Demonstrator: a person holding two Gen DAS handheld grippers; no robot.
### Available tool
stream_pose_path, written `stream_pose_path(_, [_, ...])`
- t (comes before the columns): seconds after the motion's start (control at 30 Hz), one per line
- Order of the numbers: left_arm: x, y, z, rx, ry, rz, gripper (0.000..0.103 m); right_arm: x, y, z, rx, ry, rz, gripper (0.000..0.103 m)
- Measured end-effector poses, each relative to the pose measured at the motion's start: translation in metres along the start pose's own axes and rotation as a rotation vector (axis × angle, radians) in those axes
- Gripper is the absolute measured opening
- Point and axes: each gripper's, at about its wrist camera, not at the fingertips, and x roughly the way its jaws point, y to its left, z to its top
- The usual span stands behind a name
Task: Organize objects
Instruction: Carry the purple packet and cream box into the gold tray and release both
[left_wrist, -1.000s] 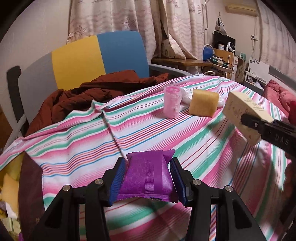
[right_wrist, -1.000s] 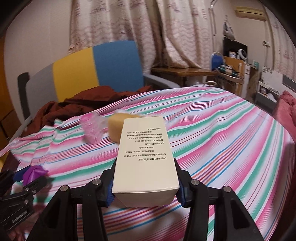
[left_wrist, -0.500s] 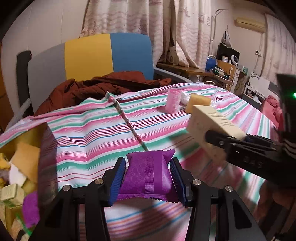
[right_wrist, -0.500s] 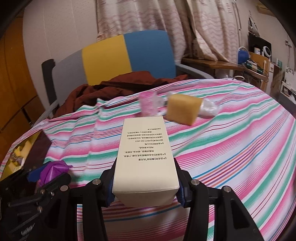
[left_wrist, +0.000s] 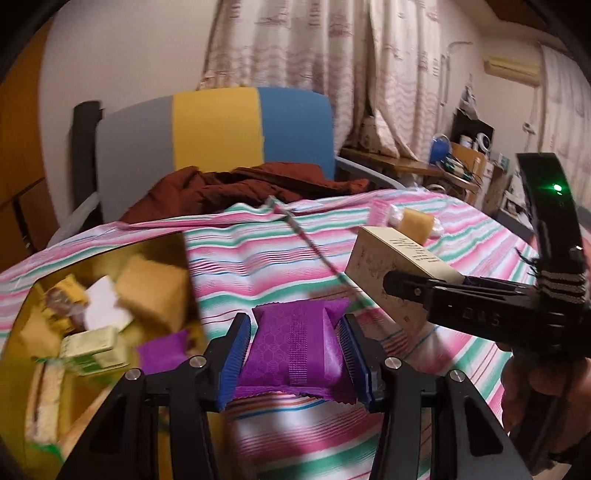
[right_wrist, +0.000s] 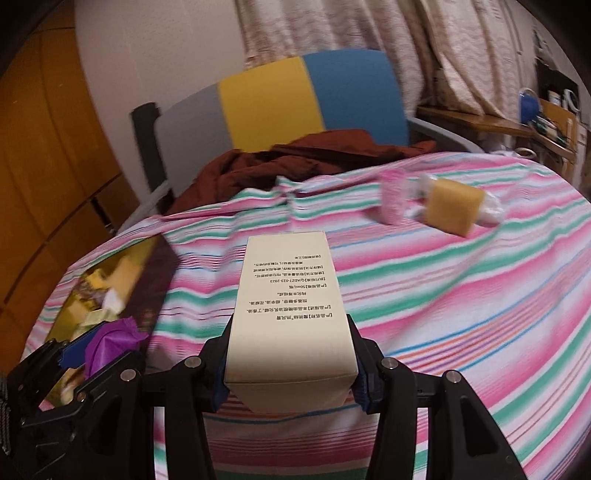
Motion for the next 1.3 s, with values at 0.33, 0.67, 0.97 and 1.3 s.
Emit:
stream_pose_path(0.33, [-0.038, 0.079, -0.008, -0.180, -0.033, 0.122, 0.051, -0.012, 0.081, 0.006, -0.133, 0.010, 0.180, 0.051])
stream_pose_path(0.67, [-0.054, 0.157, -0.023, -0.338, 0.011, 0.222, 0.051, -0.007, 0.142, -0.004, -0.243, 0.162, 0.302, 0.051])
stream_pose_path(0.97, [-0.047, 0.185, -0.030, -0.392, 0.075, 0.223, 0.053, 0.017, 0.175, -0.014, -0.331, 0.332, 0.213, 0.052])
stream_pose_path(1.3, [-0.081, 0.206, -0.029, -0.546, -0.014, 0.338, 0.103, 0.048, 0.189, -0.007, -0.328, 0.309, 0.180, 0.054])
